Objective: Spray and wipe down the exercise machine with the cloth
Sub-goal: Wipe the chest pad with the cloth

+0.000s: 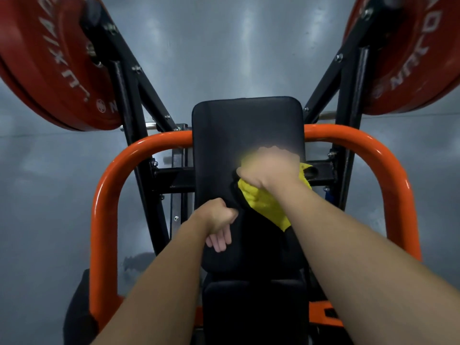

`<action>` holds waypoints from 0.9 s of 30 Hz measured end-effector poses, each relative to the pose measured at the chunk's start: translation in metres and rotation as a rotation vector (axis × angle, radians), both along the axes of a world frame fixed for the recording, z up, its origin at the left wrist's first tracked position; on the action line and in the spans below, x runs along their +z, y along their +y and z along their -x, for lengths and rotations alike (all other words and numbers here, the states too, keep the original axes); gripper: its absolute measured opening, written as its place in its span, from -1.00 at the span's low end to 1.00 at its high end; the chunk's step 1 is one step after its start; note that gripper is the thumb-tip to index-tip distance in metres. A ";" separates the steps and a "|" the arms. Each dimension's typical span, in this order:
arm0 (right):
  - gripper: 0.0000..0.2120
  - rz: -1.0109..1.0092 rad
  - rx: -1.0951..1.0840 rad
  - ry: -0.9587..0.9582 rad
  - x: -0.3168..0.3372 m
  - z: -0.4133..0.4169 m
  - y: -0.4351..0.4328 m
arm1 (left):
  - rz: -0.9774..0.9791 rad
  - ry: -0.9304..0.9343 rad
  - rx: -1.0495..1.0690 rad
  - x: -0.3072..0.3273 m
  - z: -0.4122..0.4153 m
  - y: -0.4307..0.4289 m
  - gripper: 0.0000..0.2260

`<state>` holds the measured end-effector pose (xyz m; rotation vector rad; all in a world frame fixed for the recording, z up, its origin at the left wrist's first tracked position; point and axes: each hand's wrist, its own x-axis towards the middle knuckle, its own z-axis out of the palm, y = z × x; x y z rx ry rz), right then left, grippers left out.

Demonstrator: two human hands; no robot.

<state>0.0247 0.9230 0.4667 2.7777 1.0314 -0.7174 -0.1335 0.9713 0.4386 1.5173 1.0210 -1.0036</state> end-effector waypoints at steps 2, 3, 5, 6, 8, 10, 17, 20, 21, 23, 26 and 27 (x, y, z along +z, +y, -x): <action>-0.66 0.021 -0.013 -0.003 0.001 0.001 0.000 | -0.002 -0.021 -0.015 0.001 0.003 0.002 -0.56; -0.67 0.024 -0.024 0.000 0.001 0.002 0.000 | 0.004 -0.036 -0.019 0.003 0.004 0.003 -0.55; -0.72 0.024 -0.050 0.019 0.004 -0.001 0.007 | 0.032 -0.083 -0.027 0.007 0.008 0.005 -0.53; -0.73 0.034 -0.066 0.039 0.008 -0.004 0.013 | 0.047 -0.108 -0.034 0.008 0.011 0.006 -0.52; -0.68 0.092 -0.071 0.100 0.012 -0.014 0.025 | 0.032 -0.175 -0.051 0.014 0.014 0.012 -0.52; -0.60 0.156 -0.026 0.149 0.012 -0.025 0.036 | -0.100 -0.291 0.008 0.023 0.007 0.030 -0.50; -0.59 0.142 0.023 0.161 0.008 -0.033 0.035 | -0.233 -0.264 0.274 0.048 -0.057 0.088 -0.60; -0.58 0.074 0.026 0.138 0.008 -0.035 0.031 | -0.197 -0.143 0.251 0.039 -0.066 0.084 -0.57; -0.58 0.052 0.029 0.131 0.006 -0.035 0.028 | -0.177 -0.127 0.261 0.038 -0.069 0.086 -0.58; -0.57 0.000 0.033 0.101 0.005 -0.032 0.022 | -0.132 -0.110 0.274 0.037 -0.070 0.090 -0.59; -0.49 -0.106 0.011 -0.005 0.004 -0.023 0.010 | -0.163 -0.116 0.285 0.037 -0.068 0.093 -0.61; -0.47 -0.142 -0.010 -0.060 0.001 -0.017 0.002 | -0.160 -0.106 0.282 0.037 -0.070 0.093 -0.61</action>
